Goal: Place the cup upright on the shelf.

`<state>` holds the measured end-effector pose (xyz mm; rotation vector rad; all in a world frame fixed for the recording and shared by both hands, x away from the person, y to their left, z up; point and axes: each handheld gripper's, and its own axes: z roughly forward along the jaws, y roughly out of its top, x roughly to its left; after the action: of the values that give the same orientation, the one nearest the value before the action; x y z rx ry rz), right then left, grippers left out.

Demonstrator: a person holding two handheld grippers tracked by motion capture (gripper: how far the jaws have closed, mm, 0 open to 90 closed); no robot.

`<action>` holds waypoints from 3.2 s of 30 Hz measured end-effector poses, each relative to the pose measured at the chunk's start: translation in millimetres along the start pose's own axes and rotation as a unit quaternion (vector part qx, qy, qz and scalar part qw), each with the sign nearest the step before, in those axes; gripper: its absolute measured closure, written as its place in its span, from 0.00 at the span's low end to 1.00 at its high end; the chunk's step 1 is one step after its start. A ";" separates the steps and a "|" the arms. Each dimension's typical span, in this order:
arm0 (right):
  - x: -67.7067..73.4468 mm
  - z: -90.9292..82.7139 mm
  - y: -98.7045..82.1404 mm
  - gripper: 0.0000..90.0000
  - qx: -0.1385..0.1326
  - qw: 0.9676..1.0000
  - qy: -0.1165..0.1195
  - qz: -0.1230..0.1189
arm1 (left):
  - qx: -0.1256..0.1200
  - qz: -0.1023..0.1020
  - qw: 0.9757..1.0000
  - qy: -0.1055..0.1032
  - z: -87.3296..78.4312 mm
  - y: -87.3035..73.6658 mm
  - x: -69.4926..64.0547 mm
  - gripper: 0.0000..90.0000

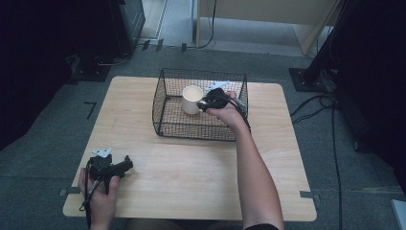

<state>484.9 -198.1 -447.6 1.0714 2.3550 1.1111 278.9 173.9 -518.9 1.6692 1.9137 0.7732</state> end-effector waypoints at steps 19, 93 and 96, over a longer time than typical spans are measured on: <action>1.0 -28.3 17.9 0.46 -0.084 0.996 -0.017 0.014 | 0.000 0.000 1.000 0.000 0.0 0.0 0.0 0.01; 17.2 -218.3 -152.0 0.00 -0.031 0.991 -0.112 0.062 | -0.001 0.000 1.000 0.000 0.1 0.0 -0.1 0.01; 14.2 -222.5 -164.9 0.00 -0.026 0.990 -0.119 0.069 | -0.001 0.000 1.000 0.000 0.2 0.0 -0.1 0.01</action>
<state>269.5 -371.9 -429.9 1.2866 2.0836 1.0221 279.0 173.9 -519.0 1.6671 1.9127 0.7741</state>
